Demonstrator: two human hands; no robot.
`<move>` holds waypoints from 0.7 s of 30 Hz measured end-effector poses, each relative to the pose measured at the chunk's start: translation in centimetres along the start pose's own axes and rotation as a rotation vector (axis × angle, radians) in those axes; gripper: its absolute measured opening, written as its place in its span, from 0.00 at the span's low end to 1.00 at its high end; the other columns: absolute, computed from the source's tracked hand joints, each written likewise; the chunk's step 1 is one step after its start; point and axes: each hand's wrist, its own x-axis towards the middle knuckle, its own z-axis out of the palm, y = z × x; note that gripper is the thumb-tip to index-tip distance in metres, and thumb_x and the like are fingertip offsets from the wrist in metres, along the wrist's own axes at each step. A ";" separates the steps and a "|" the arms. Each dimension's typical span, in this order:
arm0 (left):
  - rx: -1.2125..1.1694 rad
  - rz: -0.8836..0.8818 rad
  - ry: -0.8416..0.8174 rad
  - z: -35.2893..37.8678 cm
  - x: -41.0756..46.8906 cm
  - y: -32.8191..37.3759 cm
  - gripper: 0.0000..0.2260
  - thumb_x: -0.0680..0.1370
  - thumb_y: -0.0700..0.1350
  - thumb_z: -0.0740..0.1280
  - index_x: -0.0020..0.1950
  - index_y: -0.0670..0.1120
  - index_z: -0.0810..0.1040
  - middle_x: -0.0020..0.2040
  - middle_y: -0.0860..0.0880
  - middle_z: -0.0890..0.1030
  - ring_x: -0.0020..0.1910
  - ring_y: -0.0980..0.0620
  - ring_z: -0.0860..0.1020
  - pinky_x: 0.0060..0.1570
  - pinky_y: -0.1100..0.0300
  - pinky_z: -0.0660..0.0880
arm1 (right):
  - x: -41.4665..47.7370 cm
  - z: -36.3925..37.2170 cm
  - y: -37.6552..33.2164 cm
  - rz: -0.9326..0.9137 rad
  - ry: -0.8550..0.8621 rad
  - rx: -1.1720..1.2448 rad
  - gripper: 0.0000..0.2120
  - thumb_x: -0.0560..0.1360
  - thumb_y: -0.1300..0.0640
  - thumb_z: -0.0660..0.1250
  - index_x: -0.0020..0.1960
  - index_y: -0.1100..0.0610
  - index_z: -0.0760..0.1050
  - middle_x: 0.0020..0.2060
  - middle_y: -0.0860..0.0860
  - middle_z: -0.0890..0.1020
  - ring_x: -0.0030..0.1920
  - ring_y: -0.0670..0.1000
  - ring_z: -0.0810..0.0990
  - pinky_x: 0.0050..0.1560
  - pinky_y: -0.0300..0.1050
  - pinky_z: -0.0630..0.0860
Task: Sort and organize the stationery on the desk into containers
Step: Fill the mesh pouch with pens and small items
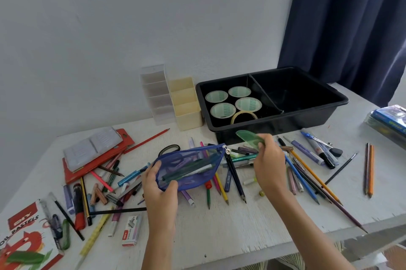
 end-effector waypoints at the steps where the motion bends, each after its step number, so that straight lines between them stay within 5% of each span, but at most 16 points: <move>1: 0.004 -0.001 -0.001 0.1 -0.1 0.0 0.25 0.74 0.28 0.62 0.67 0.49 0.69 0.68 0.50 0.67 0.65 0.50 0.70 0.57 0.58 0.72 | -0.2 -0.4 -0.8 -0.003 0.065 0.097 0.09 0.79 0.69 0.56 0.55 0.61 0.72 0.42 0.54 0.77 0.37 0.46 0.72 0.33 0.34 0.66; 4: 0.005 -0.018 -0.006 0.5 -0.4 0.4 0.25 0.74 0.29 0.61 0.67 0.50 0.69 0.68 0.53 0.67 0.66 0.53 0.68 0.58 0.59 0.70 | -1.2 -1.6 -3.8 -0.087 0.149 0.341 0.08 0.78 0.68 0.57 0.52 0.58 0.70 0.42 0.50 0.77 0.41 0.44 0.75 0.38 0.32 0.72; 8: -0.027 -0.038 -0.047 1.6 -0.9 0.9 0.24 0.75 0.29 0.61 0.64 0.53 0.70 0.64 0.58 0.64 0.60 0.59 0.69 0.46 0.70 0.70 | -3.2 -1.4 -6.8 -0.279 -0.023 0.418 0.05 0.79 0.60 0.57 0.52 0.53 0.70 0.41 0.47 0.77 0.42 0.46 0.77 0.42 0.35 0.73; 14: -0.092 -0.034 -0.113 3.0 -1.0 1.0 0.25 0.74 0.28 0.61 0.65 0.51 0.71 0.66 0.52 0.69 0.61 0.53 0.73 0.45 0.67 0.73 | -4.2 -0.5 -6.0 -0.359 -0.263 -0.164 0.26 0.73 0.47 0.45 0.56 0.56 0.76 0.50 0.51 0.79 0.55 0.52 0.73 0.62 0.50 0.65; 16: -0.091 -0.029 -0.133 3.5 -0.9 0.9 0.25 0.74 0.28 0.60 0.66 0.50 0.71 0.66 0.51 0.70 0.60 0.52 0.74 0.44 0.67 0.74 | -4.1 -0.8 -5.4 -0.313 -0.306 -0.222 0.24 0.73 0.49 0.48 0.57 0.57 0.76 0.53 0.51 0.78 0.58 0.54 0.72 0.64 0.52 0.62; 21: -0.083 -0.054 -0.138 4.3 -0.3 0.2 0.25 0.74 0.29 0.62 0.62 0.56 0.71 0.65 0.51 0.70 0.60 0.51 0.74 0.56 0.52 0.76 | -5.3 -0.4 -3.0 -0.193 0.037 -0.068 0.13 0.74 0.60 0.56 0.52 0.54 0.76 0.48 0.49 0.79 0.50 0.49 0.72 0.49 0.45 0.71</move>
